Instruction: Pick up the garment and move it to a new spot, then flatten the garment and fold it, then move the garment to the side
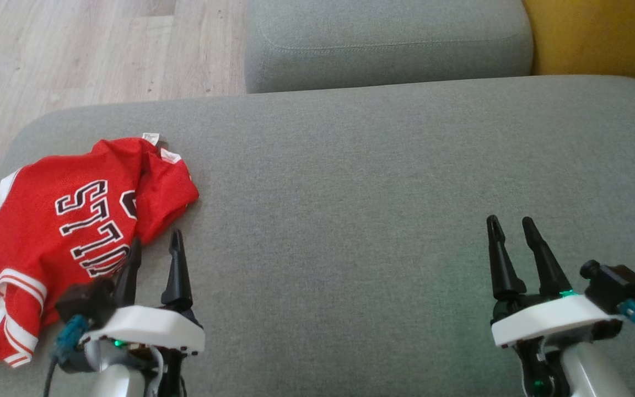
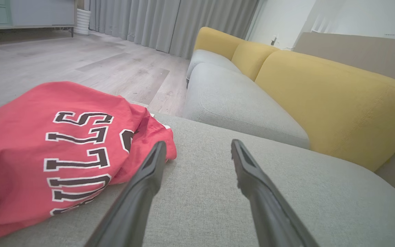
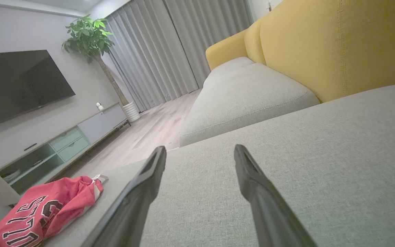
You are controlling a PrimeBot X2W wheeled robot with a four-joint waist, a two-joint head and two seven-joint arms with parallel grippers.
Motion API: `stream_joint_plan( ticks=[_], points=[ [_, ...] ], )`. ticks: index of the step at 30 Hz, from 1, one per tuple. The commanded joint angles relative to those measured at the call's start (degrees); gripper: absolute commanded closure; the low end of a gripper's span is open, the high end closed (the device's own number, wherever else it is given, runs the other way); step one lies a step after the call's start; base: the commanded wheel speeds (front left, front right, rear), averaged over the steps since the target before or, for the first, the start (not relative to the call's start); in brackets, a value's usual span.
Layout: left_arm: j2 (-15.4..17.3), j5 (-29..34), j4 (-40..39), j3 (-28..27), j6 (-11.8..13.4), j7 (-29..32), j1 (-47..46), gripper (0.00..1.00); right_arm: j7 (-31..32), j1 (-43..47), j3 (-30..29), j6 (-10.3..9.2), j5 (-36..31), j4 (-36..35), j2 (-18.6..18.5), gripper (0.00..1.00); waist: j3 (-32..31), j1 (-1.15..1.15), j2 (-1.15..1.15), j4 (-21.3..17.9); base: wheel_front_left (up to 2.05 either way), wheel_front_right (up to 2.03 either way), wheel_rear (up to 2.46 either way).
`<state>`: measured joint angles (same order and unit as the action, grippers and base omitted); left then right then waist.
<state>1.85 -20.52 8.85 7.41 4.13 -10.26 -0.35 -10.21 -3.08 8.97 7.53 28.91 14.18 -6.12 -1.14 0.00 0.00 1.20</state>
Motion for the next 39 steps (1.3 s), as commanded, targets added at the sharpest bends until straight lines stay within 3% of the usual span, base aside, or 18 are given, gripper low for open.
stream_joint_plan(
  ticks=[1, 24, 39],
  points=[
    [0.88, 2.32, -2.57, -0.83, 0.52, -1.03, -3.72, 0.00, -1.05, -3.40, 1.21, -0.04, -2.23, -1.35, -0.35, 0.00, 0.00, 0.00, 0.00, 0.01, 0.00, 0.00, 0.00],
    [1.04, 17.78, -4.80, 0.70, 2.58, -4.72, -4.14, 0.00, -4.76, -4.83, 3.08, -0.04, -16.10, 0.46, -0.19, 0.00, -1.11, 0.00, 0.00, 0.64, 0.00, 0.00, 0.00],
    [1.03, 16.95, -4.25, 0.32, 2.49, -4.74, -4.06, 0.00, -4.79, -5.25, 2.63, -0.04, -15.41, 1.57, 0.04, 0.00, -1.64, 0.00, 0.00, 0.75, 0.00, 0.00, 0.00]
  ],
)
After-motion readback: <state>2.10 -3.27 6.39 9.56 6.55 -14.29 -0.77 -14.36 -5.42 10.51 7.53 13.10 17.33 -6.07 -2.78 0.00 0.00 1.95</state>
